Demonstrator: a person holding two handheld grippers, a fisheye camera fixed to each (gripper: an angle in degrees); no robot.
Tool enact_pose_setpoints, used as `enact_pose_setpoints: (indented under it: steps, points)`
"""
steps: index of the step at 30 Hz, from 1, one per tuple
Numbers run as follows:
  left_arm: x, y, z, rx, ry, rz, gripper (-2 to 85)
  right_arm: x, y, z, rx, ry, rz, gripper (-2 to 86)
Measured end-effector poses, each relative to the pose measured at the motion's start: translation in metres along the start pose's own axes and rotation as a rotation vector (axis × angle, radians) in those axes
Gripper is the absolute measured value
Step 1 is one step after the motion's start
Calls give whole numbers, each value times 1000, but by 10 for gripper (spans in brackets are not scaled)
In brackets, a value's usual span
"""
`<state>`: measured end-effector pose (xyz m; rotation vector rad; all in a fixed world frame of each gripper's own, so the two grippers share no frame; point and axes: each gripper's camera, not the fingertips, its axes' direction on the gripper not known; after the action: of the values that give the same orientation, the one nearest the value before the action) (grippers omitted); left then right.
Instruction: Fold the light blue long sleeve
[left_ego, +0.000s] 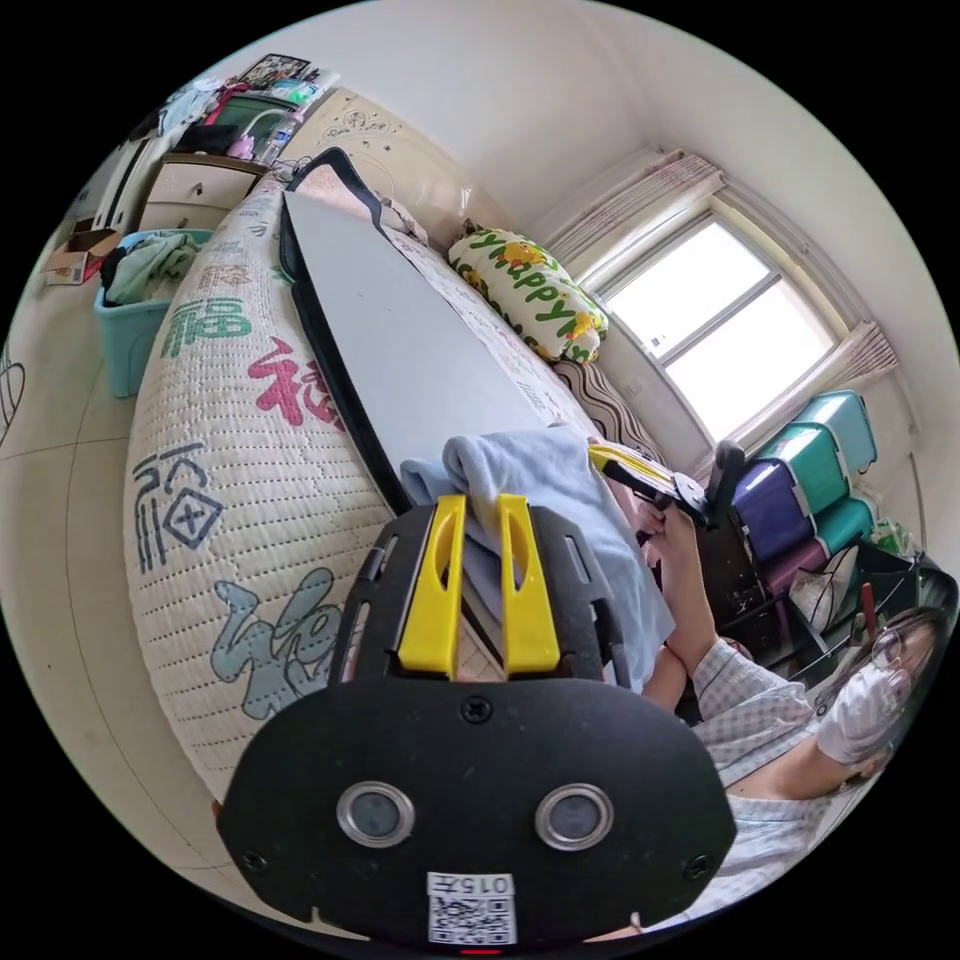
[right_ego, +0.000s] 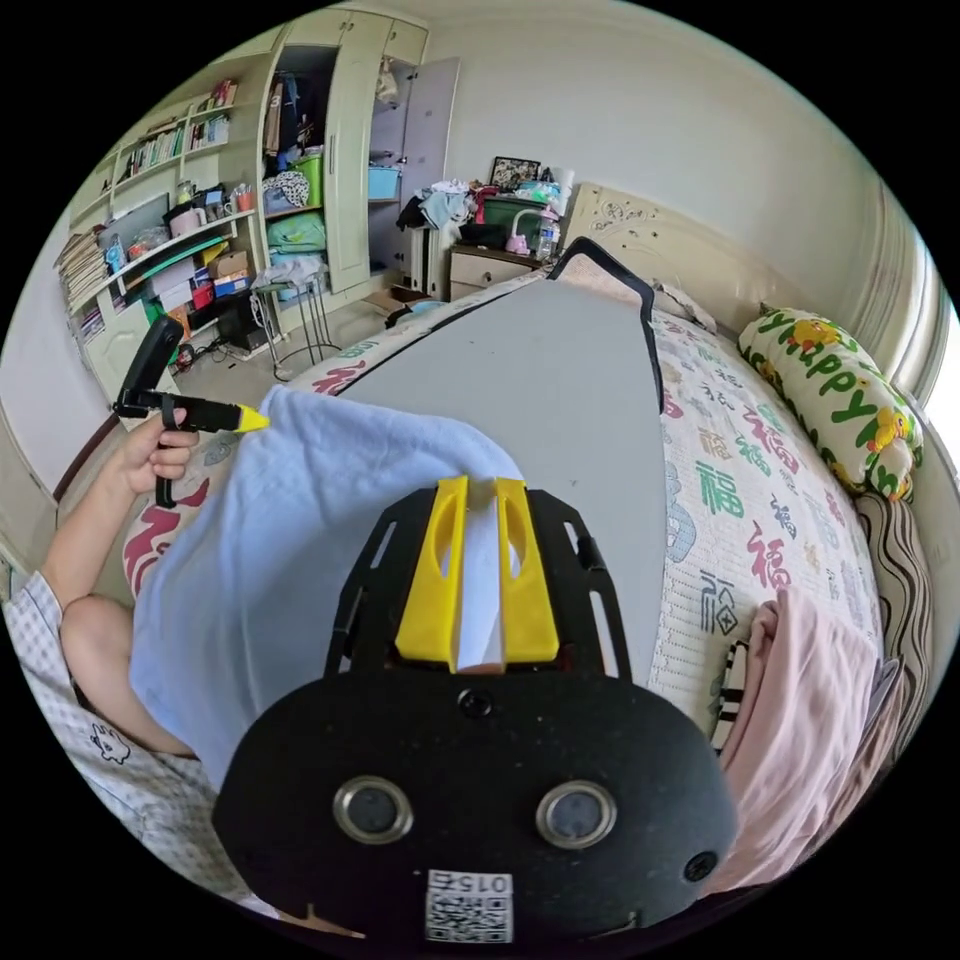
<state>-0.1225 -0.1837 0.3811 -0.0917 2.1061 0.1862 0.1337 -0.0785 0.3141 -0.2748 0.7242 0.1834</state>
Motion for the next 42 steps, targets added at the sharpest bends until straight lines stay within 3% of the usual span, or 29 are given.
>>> enact_pose_setpoints:
  steps: [3,8,12,14,21,29,36,42]
  points:
    - [-9,7,-10,66,26,-49,61,-37,16,-37,31,-16,-132,65]
    - [-18,13,-9,109,84,-100,66,-146,85,-97,104,-288,-509,92]
    - [-14,13,-4,152,83,-110,75,-201,109,-84,74,-336,-655,101]
    - [-12,11,1,157,64,-120,76,-220,113,-65,-32,-350,-705,116]
    - [-13,9,14,153,58,-145,68,-242,122,-39,-99,-292,-718,133]
    - [-18,16,16,176,99,-179,56,-210,120,-32,-101,-463,-540,88]
    - [-10,16,17,186,105,-144,14,-232,141,-53,-35,-386,-664,40]
    - [22,11,5,192,-17,-29,0,-215,143,-71,35,-558,-623,31]
